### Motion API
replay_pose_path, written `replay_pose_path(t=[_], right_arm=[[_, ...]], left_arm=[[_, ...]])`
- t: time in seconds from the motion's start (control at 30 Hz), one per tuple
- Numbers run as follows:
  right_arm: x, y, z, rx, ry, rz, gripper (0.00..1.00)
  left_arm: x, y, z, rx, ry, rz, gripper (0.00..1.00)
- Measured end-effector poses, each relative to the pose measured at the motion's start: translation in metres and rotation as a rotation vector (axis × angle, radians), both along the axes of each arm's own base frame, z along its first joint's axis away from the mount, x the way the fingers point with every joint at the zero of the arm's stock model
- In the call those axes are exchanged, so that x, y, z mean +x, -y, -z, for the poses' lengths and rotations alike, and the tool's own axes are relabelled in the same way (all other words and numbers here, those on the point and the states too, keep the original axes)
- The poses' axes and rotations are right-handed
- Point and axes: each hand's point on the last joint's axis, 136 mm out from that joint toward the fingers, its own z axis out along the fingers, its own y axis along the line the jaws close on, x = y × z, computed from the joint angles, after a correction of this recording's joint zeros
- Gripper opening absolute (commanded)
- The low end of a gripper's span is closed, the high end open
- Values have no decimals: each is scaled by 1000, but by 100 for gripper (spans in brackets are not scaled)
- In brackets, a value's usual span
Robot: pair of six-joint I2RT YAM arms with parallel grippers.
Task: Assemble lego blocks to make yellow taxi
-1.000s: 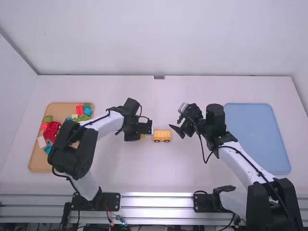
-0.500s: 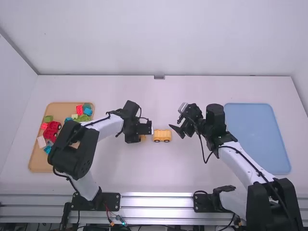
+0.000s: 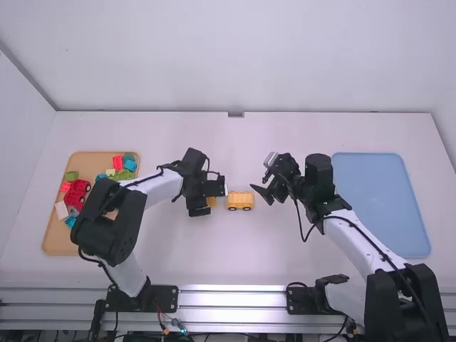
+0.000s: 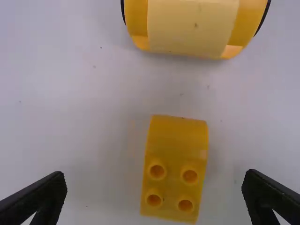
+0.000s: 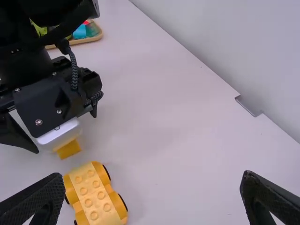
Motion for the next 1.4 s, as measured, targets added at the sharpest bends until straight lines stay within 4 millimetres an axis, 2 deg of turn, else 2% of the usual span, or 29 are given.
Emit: replay_pose_path(t=[0.13,0.3,0.37,0.63,0.73,0.93,1.37,1.4], right_arm=[[0,0,0,-10,14,-8,98],[0,0,0,-26,36,-20,99],[0,0,0,-26,35,-20,99],[0,0,0,-21,30,-17,99],[-2,-2,1,-22,22,-24,99],[-22,-17,16,-82,3,-116,98],[-27,-21,20,-115,28,-156,98],[-26,-21,23,-117,20,-158,98]], left_arm=[[0,2,0,-14,-7,-15,99],[-18,7,-2,-85,-62,126,99],[-20,8,-5,-132,-63,165,99],[1,-2,-23,-455,92,222,99],[0,-8,-19,-554,107,204,99],[-10,-18,-6,-713,56,138,99],[-5,-13,8,-821,3,129,99],[-4,-13,9,-823,5,130,97]])
